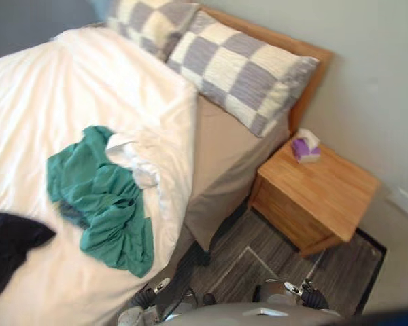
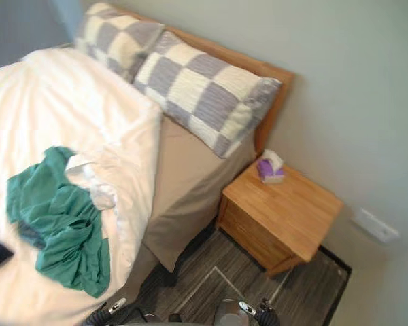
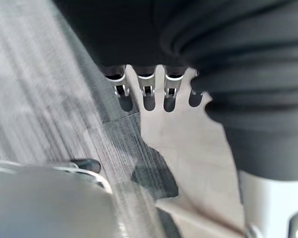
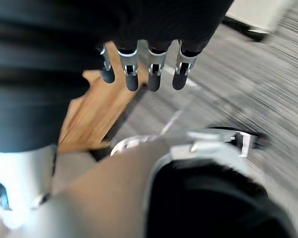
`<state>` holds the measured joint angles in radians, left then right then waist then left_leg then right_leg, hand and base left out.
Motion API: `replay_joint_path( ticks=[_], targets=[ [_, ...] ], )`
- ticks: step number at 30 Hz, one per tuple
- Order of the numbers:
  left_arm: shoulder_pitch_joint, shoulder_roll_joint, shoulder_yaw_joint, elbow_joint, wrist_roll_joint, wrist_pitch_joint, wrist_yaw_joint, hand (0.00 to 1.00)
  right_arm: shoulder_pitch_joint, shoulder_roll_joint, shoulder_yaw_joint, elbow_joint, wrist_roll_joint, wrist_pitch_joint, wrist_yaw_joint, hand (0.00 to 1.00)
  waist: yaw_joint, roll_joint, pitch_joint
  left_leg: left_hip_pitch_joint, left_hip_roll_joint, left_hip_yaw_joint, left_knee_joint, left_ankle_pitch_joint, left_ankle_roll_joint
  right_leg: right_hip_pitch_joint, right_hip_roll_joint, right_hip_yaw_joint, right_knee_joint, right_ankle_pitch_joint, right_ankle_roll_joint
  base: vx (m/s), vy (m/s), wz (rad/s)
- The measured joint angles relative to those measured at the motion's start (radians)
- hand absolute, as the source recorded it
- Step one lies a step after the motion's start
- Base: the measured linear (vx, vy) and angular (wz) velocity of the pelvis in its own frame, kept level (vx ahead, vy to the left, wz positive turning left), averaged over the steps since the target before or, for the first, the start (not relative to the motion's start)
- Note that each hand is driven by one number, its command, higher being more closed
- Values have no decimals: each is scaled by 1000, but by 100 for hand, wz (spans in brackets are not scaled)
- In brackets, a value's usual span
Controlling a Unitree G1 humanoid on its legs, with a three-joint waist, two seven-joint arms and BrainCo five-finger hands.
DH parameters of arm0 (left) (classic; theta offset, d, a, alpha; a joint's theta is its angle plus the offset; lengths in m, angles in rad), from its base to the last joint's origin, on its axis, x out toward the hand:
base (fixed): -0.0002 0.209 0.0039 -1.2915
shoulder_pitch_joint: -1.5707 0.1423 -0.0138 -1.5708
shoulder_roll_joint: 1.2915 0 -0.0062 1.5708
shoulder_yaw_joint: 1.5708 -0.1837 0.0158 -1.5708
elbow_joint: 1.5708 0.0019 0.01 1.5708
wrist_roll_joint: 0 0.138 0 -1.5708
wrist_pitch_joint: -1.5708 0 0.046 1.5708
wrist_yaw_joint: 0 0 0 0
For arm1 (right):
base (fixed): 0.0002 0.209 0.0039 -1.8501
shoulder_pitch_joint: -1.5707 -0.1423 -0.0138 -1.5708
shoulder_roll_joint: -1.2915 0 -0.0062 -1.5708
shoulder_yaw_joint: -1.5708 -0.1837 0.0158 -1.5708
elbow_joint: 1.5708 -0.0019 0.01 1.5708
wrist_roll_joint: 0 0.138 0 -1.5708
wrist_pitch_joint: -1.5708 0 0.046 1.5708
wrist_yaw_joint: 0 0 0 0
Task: Tidy the bed and pick cloth on bed and put in laundry
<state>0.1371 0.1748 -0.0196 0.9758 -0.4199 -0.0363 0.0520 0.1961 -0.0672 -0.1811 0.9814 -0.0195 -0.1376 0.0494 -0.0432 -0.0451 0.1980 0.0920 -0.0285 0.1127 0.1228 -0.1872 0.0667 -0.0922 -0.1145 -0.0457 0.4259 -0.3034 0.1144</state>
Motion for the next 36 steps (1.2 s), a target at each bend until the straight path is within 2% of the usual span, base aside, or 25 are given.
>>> replay_joint_path(
  ticks=[1, 2, 6, 9, 13, 16, 17, 19, 23, 27, 30, 31, 33, 34, 35, 36],
  targets=[
    [-3, 6, 1, -3, 17, 4, 0, 0, -3, 1, 11, 0, 3, 0, 10, 0, 7, -17, -2, -10, -4, -44, 7, -3, -13, 13, 12, 64, -113, 53, 0, 265, -386, 182],
    [-11, 24, 3, -7, 30, 9, 1, 0, -7, 13, 31, 1, 8, 0, 22, 0, 8, -65, -5, -29, -26, -83, 36, -17, -31, 36, -5, 110, -220, 183, -13, 229, -352, 134],
    [-17, -22, 32, -12, 98, 28, 2, 0, -46, -31, 83, 20, 45, 1, 56, 0, 37, -11, -14, -12, 49, -97, -21, 1, -69, 57, 47, 67, -213, 159, -48, 251, -283, 60],
    [-17, -47, 31, -10, 100, 33, 9, 0, -44, -43, 118, 21, 75, 13, 67, 0, 28, 3, -25, 35, 67, -99, -70, 31, -94, 117, 63, 35, -224, 156, -54, 193, -124, 57],
    [-17, -54, 28, -4, 97, 33, 11, 0, -54, -56, 159, 56, 119, 57, 69, 0, 43, -11, -64, 49, 69, -101, -86, 46, -96, 160, 61, 31, -274, 160, -60, 134, -23, 26],
    [-17, -48, 27, 16, 106, 53, 8, 0, -55, -52, 152, 91, 163, 95, 48, 0, 32, -14, -86, 40, 55, -77, -86, 67, -103, 173, 37, 1, -290, 162, -61, 40, 11, 23],
    [-18, -46, 25, 25, 120, 61, -3, 0, -48, -47, 140, 106, 192, 107, 35, 0, 18, -24, -97, 30, 48, -50, -88, 84, -110, 176, 23, -23, -290, 166, -58, -11, 29, 57],
    [-18, -42, 25, 26, 130, 73, -11, 0, -32, -29, 85, 123, 279, 129, -4, 0, 5, -25, -98, 31, 43, 2, -103, 107, -117, 189, 13, -58, -290, 168, -57, -22, 27, 61],
    [-21, -42, 26, 28, 161, 77, -31, 0, -9, -7, 23, 130, 472, 140, -95, 0, 2, -25, -98, 37, 39, 7, -124, 140, -118, 206, 10, -78, -290, 168, -57, -50, -18, 28],
    [-23, -42, 28, 37, 179, 79, -54, 0, 2, -1, -102, 111, 521, 104, -177, 0, -3, -17, -100, 72, 40, 4, -209, 201, -121, 207, 18, -76, -291, 168, -58, -111, -55, 6],
    [-23, -39, 30, 41, 180, 99, -71, 0, 9, -24, -238, 10, 509, 53, -237, 0, -20, -10, -100, 63, 47, 38, -227, 187, -101, 205, 26, -77, -294, 154, -74, -192, -32, 16],
    [-25, -36, 37, 41, 177, 105, -80, 0, 7, -55, -281, -48, 491, 31, -252, 0, -20, -15, -95, 61, 41, 54, -228, 165, -80, 206, 24, -67, -299, 126, -87, -262, -6, 1],
    [-24, -33, 41, 38, 177, 121, -91, 0, 3, -121, -322, -167, 451, 9, -263, 0, -21, -13, -93, 59, 41, 64, -228, 169, -80, 200, 24, -59, -296, 127, -72, -243, 7, -4],
    [-16, -32, 38, 35, 178, 126, -93, 0, 0, -175, -325, -282, 419, 8, -273, 0, -22, -3, -99, 47, 42, 71, -229, 168, -82, 189, 25, -53, -302, 129, -67, -198, 34, 3],
    [-13, -31, 29, 26, 175, 132, -96, 0, -16, -223, -299, -336, 207, -136, -436, 0, -24, 1, -104, 18, 39, 73, -229, 164, -86, 169, 25, -49, -318, 135, -56, -224, 46, 18],
    [-11, -30, 24, 23, 167, 132, -95, 0, -28, -243, -312, -417, 172, -152, -457, 0, -31, -4, -108, -6, 26, 85, -227, 156, -86, 150, 17, -47, -343, 139, -48, -131, 52, 21]
  ],
)
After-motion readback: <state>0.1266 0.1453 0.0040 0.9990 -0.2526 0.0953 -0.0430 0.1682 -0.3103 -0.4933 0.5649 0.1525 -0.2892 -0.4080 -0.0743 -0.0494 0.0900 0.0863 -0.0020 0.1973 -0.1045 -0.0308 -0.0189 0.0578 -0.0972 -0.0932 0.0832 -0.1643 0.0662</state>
